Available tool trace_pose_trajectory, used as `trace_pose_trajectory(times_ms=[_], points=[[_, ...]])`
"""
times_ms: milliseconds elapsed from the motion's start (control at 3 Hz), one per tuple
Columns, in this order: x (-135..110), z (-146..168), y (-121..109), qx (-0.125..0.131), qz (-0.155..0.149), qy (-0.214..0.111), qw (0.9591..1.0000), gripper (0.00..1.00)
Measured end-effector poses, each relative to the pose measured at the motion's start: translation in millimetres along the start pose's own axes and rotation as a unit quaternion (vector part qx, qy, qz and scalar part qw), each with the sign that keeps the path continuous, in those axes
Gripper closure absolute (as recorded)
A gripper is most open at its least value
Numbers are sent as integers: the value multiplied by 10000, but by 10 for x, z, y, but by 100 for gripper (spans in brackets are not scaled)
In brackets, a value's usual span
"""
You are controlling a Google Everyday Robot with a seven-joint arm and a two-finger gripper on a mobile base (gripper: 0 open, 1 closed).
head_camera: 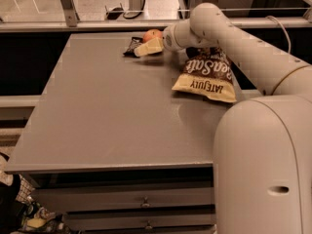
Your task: Move apple near rxbar chocolate
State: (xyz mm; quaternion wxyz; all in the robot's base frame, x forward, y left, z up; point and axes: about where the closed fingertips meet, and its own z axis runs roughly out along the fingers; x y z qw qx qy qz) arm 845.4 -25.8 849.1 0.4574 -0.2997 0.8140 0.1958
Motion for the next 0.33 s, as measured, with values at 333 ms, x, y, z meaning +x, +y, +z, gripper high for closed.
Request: trace_pose_trajectory(times_ms=[333], points=[[0,0,0,0,0,0,10000,0]])
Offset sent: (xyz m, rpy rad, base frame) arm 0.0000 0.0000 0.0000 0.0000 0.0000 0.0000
